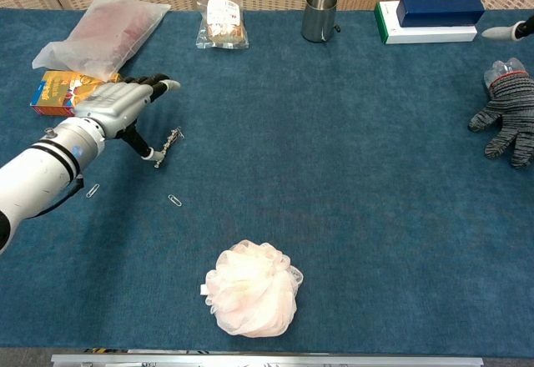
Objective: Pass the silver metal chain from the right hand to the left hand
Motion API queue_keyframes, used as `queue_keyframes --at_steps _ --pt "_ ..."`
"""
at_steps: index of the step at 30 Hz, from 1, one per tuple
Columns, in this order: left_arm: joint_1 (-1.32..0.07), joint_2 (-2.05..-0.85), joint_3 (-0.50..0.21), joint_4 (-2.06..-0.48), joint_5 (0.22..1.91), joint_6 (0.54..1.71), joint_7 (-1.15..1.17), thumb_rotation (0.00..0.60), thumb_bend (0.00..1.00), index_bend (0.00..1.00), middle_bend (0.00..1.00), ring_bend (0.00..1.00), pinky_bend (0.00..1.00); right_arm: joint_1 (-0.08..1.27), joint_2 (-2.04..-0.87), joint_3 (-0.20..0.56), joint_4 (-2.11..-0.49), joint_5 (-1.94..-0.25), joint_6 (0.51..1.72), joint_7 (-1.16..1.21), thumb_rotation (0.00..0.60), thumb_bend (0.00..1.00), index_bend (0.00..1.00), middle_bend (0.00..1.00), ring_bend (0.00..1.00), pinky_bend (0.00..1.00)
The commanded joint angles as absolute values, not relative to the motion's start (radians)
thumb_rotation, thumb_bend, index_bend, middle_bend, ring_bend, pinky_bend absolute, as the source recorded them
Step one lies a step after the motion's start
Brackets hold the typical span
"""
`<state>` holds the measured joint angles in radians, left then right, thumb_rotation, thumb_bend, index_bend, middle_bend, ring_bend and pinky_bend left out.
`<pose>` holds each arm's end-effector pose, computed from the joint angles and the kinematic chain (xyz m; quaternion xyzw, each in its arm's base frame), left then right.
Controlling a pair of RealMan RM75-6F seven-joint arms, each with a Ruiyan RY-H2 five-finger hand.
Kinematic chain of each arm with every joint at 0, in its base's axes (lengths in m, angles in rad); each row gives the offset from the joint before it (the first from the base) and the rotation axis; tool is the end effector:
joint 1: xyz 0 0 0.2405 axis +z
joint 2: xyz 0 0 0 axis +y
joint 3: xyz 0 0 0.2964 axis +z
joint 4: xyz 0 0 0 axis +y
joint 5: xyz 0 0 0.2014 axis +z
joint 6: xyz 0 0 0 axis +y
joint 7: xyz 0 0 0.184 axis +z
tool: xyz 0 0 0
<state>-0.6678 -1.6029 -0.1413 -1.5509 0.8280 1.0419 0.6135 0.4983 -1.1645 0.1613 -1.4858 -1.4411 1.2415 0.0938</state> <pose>-0.2174 0.3714 -0.0452 -0.7181 -0.4392 -0.2698 0.4675 -0.2527 -0.3787 0.1668 0.6630 -0.3210 0.4599 0.4959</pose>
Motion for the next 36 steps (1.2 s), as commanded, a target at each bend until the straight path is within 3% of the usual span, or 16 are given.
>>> queue_keyframes --at_steps 1,36 --pt "-0.670 -1.608 -0.138 -1.547 0.827 1.044 0.613 0.600 0.02 0.00 0.00 0.00 0.00 0.497 -1.163 0.162 -1.487 -1.440 1.241 0.096 0.600 0.00 0.08 0.03 0.00 0.03" --pt "-0.674 -1.630 -0.107 -1.470 0.800 1.071 0.635 0.600 0.02 0.00 0.00 0.00 0.00 0.488 -1.162 0.173 -1.490 -1.447 1.234 0.104 0.600 0.00 0.08 0.02 0.00 0.03"
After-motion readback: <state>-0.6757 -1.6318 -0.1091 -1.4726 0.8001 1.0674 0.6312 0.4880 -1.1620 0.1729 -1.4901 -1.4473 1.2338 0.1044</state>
